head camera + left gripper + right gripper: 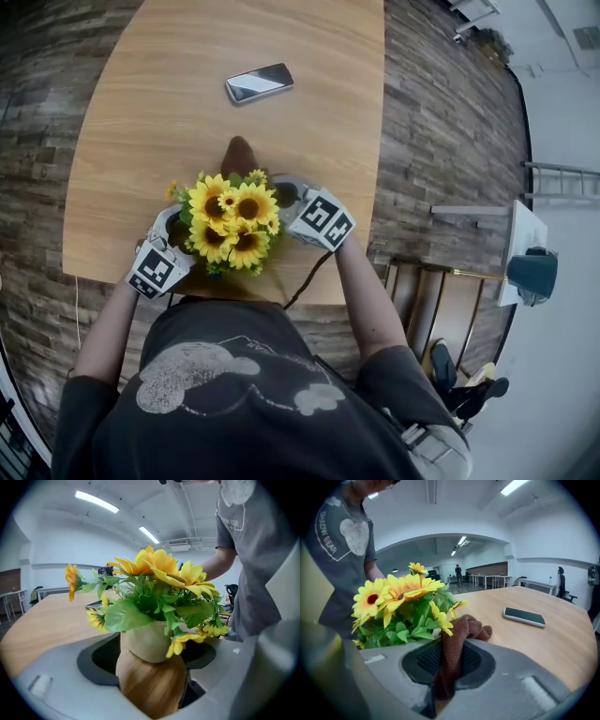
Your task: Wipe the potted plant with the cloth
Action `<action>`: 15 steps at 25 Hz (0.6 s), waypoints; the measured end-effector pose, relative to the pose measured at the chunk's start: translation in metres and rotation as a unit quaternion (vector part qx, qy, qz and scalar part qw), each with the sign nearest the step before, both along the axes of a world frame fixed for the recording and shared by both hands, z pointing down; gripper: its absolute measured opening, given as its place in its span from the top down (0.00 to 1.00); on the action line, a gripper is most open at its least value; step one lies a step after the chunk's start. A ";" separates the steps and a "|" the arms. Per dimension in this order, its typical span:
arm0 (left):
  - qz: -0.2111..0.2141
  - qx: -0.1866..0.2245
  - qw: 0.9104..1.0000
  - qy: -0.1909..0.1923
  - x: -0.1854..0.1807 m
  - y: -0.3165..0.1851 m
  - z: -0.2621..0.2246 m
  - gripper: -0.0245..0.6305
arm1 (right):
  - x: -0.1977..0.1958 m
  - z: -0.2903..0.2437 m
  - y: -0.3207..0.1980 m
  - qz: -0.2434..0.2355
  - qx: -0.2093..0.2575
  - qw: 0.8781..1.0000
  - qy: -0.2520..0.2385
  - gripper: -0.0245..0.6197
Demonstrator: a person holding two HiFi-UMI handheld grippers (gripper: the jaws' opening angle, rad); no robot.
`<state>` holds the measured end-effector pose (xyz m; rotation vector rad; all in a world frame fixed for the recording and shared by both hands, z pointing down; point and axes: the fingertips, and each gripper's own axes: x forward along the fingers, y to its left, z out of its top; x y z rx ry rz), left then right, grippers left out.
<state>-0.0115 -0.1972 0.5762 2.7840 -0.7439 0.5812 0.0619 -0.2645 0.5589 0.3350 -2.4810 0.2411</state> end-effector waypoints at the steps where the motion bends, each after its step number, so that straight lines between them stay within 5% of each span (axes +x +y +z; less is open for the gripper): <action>1: -0.009 0.001 1.000 -0.002 -0.001 -0.002 0.000 0.33 | 0.004 0.000 0.002 0.007 0.001 1.000 0.002 0.89; 9: -0.074 0.005 0.997 -0.012 -0.006 -0.005 -0.001 0.46 | 0.030 -0.002 0.025 0.071 0.010 0.997 0.007 0.89; 15: -0.103 0.002 0.995 0.015 -0.005 -0.003 -0.009 0.50 | 0.050 0.005 0.044 0.122 0.016 0.992 0.021 0.89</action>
